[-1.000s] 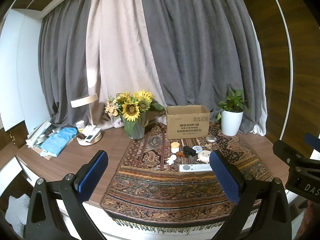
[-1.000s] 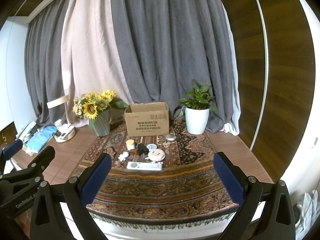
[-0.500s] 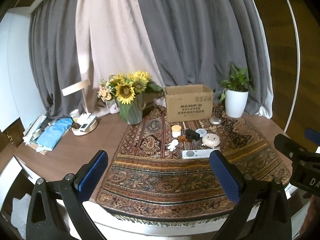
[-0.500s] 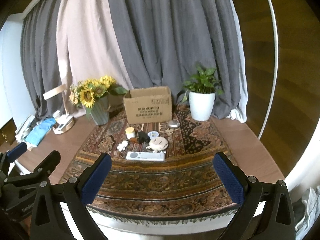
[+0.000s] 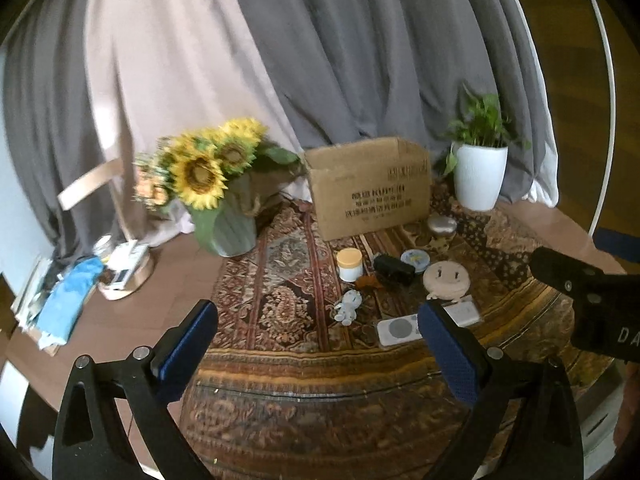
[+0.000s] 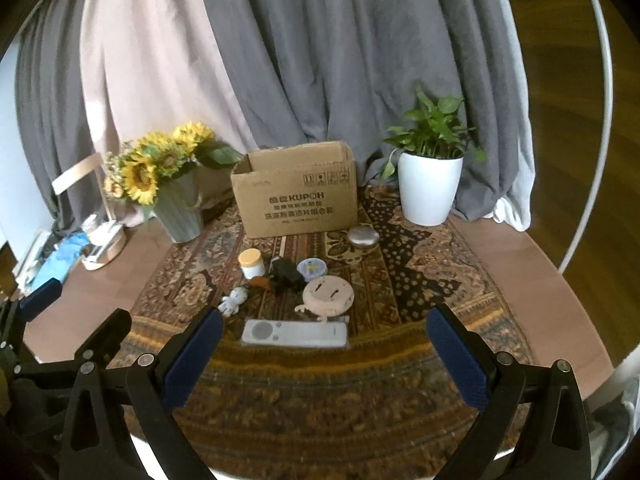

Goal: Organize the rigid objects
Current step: 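Grasp the white figurine with the left tool while the right tool grasps the white slotted disc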

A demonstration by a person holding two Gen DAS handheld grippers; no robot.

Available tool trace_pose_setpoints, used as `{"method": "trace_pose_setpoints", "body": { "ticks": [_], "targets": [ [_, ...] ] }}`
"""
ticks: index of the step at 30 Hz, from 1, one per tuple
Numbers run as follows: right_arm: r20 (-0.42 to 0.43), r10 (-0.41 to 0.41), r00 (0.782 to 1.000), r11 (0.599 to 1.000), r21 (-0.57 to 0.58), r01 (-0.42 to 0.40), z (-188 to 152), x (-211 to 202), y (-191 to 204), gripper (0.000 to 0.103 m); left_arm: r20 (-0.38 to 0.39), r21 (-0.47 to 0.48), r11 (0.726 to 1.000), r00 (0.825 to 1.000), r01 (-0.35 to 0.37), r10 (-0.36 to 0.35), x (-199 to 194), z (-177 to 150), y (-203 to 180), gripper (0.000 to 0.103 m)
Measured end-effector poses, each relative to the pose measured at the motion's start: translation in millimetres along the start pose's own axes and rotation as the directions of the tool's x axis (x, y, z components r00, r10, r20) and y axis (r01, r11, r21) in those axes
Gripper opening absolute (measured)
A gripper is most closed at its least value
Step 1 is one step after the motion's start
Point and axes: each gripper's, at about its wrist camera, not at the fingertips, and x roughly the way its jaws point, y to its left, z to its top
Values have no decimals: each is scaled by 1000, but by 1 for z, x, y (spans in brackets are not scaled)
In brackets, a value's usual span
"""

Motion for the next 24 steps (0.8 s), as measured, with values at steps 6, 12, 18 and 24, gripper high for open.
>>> {"method": "trace_pose_setpoints", "body": {
  "ticks": [6, 12, 18, 24],
  "targets": [
    [-58, -41, 997, 999, 6, 41, 2, 51, 8, 103, -56, 57, 997, 997, 60, -57, 56, 3, -2, 90],
    [-118, -47, 992, 999, 3, 47, 1, 96, 8, 103, -89, 81, 991, 991, 104, -97, 99, 1, -7, 83],
    [-166, -47, 985, 999, -5, 47, -1, 136, 4, 103, -146, 105, 985, 982, 135, -119, 140, -3, -16, 71],
    [-207, -41, 977, 999, 8, 43, -6, 173, -4, 102, -202, 119, 980, 970, 159, -132, 175, -8, -21, 61]
  ]
}}
